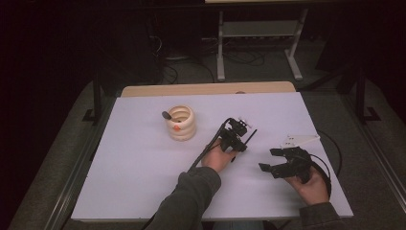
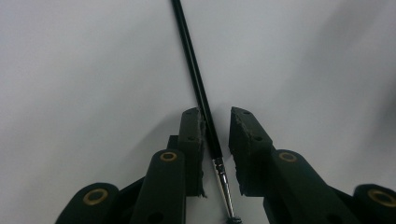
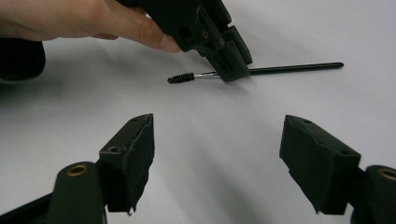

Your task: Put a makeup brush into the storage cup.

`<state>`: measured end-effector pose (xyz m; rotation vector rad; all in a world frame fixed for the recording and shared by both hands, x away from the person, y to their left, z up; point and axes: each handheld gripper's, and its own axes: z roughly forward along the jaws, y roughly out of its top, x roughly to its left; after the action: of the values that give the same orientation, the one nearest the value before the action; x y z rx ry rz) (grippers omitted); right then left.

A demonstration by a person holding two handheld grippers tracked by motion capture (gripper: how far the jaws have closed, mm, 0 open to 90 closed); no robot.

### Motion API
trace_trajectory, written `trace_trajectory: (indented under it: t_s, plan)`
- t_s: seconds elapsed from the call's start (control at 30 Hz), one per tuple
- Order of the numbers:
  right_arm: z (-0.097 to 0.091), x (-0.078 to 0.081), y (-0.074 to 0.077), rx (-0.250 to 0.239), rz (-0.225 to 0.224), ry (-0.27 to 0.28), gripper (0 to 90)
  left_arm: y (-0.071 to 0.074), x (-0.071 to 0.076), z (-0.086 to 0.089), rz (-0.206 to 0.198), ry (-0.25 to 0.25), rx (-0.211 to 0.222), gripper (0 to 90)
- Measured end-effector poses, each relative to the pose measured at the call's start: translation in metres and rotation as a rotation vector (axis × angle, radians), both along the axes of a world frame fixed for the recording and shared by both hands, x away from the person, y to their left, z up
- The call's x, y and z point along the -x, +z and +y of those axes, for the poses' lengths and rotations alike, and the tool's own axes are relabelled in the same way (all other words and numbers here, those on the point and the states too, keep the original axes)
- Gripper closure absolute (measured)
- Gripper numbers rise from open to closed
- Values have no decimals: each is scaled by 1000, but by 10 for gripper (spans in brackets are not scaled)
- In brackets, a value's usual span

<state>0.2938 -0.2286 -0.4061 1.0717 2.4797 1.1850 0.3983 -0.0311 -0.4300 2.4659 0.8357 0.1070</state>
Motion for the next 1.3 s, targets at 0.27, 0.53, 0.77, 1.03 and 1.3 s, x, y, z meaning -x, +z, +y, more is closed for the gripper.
trace_trajectory:
  t_s: [0.27,0.53,0.77,1.03,1.3]
  plan:
    - [1,0,0,2,-7,7,254,-2,4,-4,-59,-5,-39,802]
    - [5,1,0,7,-4,11,254,1,4,-11,-55,13,-87,858]
    - [2,0,-1,7,-6,14,255,2,4,-13,-52,7,-95,861]
    - [1,0,-3,6,0,6,255,8,4,-8,-67,-16,-94,862]
    - [1,1,-1,1,-3,4,254,19,7,6,-64,-16,-49,862]
